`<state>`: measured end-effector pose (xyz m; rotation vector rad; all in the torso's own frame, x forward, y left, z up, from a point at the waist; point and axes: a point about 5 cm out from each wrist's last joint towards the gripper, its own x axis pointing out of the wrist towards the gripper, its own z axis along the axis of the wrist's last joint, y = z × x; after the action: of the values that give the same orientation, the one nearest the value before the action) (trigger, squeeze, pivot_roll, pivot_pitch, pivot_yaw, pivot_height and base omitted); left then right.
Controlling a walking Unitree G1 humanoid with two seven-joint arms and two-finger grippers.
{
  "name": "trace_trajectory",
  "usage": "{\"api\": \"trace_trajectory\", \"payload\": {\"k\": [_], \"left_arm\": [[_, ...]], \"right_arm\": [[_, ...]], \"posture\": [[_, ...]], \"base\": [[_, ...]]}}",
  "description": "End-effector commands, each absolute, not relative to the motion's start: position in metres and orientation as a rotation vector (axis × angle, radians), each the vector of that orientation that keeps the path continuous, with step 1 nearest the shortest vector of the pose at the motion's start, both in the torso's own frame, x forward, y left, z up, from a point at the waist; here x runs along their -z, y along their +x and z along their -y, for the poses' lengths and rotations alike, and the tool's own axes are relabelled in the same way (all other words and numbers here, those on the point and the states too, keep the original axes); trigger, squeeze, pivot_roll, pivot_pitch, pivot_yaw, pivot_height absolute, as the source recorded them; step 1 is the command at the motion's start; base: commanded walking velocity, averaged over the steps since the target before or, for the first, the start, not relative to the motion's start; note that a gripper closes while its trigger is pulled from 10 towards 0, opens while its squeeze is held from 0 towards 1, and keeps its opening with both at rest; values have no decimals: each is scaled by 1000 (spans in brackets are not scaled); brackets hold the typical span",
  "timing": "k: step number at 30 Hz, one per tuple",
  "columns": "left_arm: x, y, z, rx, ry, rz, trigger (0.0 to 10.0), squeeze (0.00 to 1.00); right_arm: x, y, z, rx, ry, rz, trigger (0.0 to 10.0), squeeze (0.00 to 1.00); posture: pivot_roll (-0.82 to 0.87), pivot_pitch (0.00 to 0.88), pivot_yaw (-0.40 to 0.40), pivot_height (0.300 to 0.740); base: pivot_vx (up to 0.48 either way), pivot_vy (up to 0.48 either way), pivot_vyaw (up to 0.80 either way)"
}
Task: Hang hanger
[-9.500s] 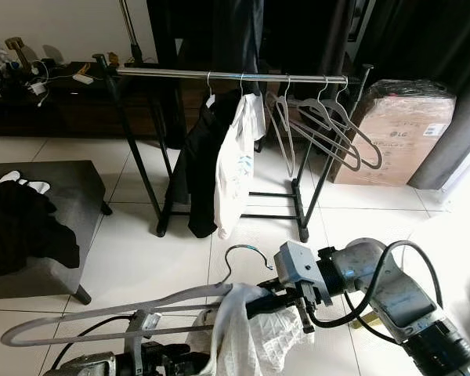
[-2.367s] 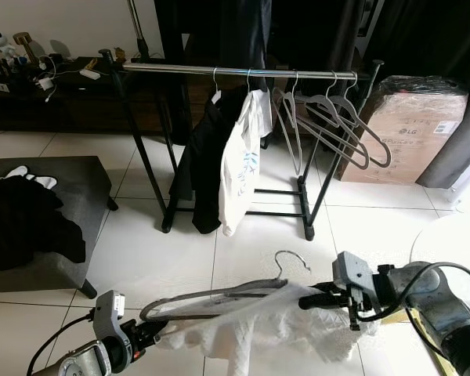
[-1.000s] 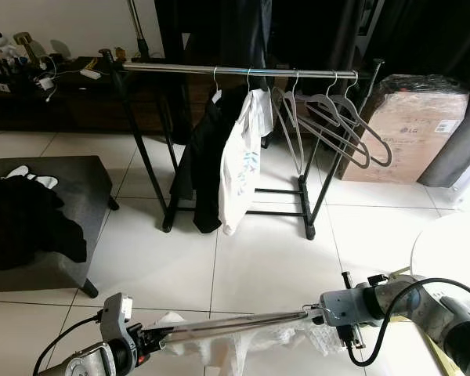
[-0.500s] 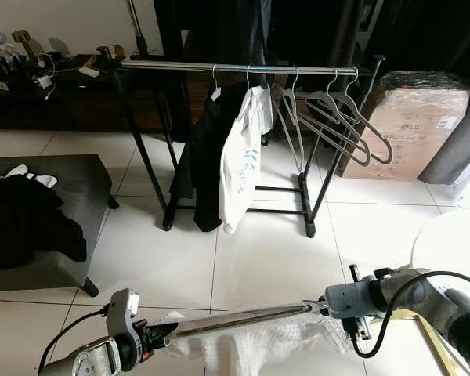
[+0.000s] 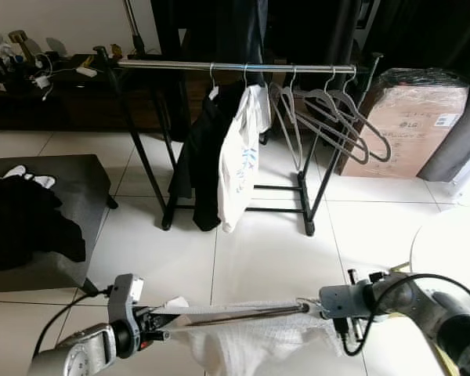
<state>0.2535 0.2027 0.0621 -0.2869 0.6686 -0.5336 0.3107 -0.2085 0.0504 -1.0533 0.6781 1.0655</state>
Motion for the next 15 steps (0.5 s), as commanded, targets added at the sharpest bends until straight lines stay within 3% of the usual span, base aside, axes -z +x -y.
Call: {"api": "trace_trajectory", "payload": {"k": [1, 8, 9, 15], "left_arm": [[-62, 246, -210, 529, -233, -700, 0, 0], [-64, 246, -199, 577, -155, -710, 0, 0], [-68, 249, -189, 615, -140, -685, 10000, 0], [-79, 254, -166, 702, -132, -605, 10000, 0]], "right_arm": [[-44, 307, 226, -967, -992, -778, 0, 0], [-41, 306, 199, -1029, -860, -737, 0, 0], [-40, 305, 191, -1052, -839, -724, 0, 0], [-41, 305, 173, -1087, -770, -697, 0, 0]], "posture": [[82, 177, -12, 740], [85, 175, -12, 740], [87, 173, -13, 740], [79, 171, -14, 740]], "base": [[0, 0, 0], [0, 0, 0], [0, 0, 0], [0, 0, 0]]}}
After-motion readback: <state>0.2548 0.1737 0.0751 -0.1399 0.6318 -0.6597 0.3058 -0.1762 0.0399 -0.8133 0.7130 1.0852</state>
